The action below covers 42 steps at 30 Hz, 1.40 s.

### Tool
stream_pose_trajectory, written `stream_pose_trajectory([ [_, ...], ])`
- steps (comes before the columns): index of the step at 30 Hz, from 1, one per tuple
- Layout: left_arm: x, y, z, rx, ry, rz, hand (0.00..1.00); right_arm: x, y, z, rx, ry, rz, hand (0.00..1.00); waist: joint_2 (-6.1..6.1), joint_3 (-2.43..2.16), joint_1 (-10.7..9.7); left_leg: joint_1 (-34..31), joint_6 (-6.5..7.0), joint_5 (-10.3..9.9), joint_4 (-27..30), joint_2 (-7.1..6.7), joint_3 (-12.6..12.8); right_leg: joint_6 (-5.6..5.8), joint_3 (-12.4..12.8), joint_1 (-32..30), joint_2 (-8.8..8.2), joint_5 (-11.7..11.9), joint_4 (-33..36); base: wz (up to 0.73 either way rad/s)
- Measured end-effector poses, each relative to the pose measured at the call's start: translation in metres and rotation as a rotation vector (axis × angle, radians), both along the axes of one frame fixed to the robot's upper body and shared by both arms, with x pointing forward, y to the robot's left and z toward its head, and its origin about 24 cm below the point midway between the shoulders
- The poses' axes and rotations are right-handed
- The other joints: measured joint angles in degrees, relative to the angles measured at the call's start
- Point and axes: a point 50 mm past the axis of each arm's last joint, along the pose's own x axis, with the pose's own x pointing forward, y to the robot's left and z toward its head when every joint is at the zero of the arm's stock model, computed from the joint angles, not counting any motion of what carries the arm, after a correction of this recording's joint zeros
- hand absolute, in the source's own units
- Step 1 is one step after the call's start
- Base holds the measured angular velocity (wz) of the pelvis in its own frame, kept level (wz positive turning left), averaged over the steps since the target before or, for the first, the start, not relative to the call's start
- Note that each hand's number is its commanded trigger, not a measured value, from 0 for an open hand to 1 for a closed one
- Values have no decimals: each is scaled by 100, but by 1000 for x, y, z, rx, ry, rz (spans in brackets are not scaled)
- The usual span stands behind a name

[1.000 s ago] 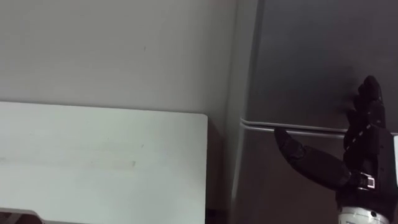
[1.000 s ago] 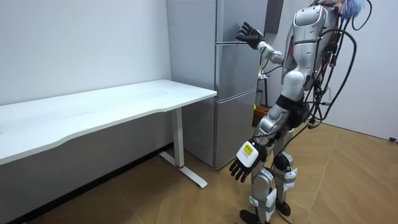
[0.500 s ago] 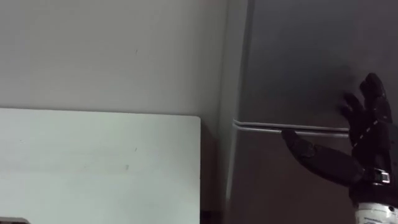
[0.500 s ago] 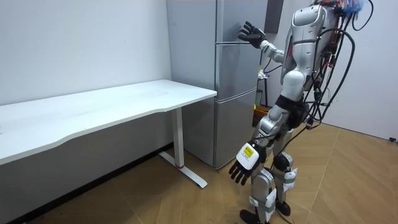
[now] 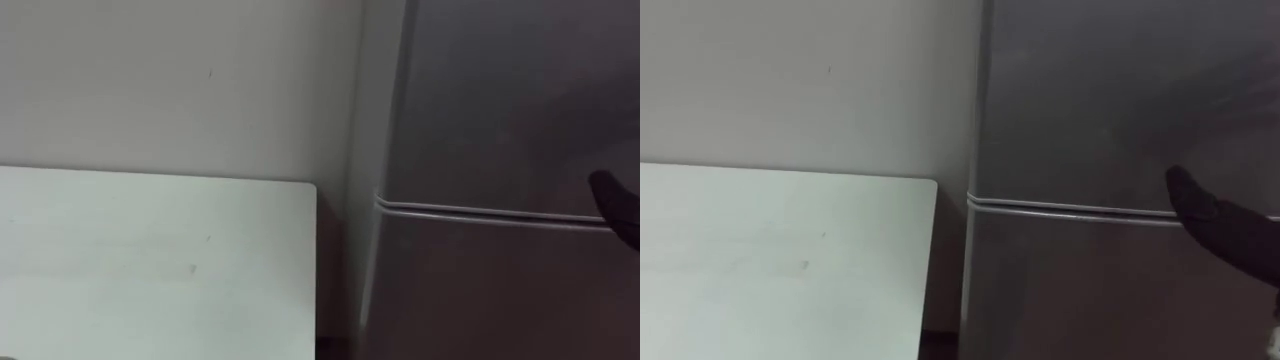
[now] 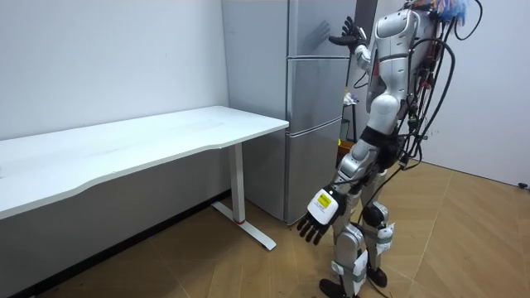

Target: Put the bottle in the upper fridge

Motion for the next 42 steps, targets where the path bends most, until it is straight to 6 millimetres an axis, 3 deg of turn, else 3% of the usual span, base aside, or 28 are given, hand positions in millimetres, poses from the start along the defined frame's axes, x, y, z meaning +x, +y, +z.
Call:
stream_pose_trajectory([
  [15, -5, 1, 0, 14, 10, 17, 0, -9, -33, -38, 91, 139, -209, 0, -41, 20, -71, 58, 0, -27, -61, -2, 9, 14, 118, 6, 5, -17, -17, -1],
  [18, -6, 2, 0, 34, 1, 36, 0, -16, -41, -58, 179, 207, -237, 0, -29, 22, -69, 62, 3, -31, -57, -4, 45, 18, 119, 13, 0, -22, -13, 0],
  [22, -8, 2, 1, 54, -5, 58, 0, -29, -49, -82, 257, 287, -287, 0, 112, 2, -61, 74, 14, -39, -56, -4, 99, 21, 116, 16, -9, -24, -10, -4],
  [26, -7, -2, 0, 62, -18, 70, 0, -42, -52, -120, 354, 416, -348, 0, 197, 11, -57, 77, 13, -41, -57, -1, 114, 21, 165, 13, -5, -24, -7, 0],
  [32, 0, -5, 1, 58, -49, 96, 0, -63, -37, -179, 442, 666, -400, 0, 261, -6, -68, 82, 12, -42, -70, -5, 120, 28, 190, 24, -1, -40, 2, 0],
  [38, 1, -7, 0, 52, -59, 113, 0, -83, -17, -219, 477, 862, -373, 0, 289, -4, -74, 107, 12, -64, -66, -5, 120, 30, 205, 44, -2, -45, -8, 0],
  [42, 0, -8, 0, 43, -61, 136, 0, -111, -7, -255, 462, 1086, -362, 0, 314, -16, -58, 98, 16, -90, -3, -11, 79, 34, 159, 62, -10, -55, -7, 5],
])
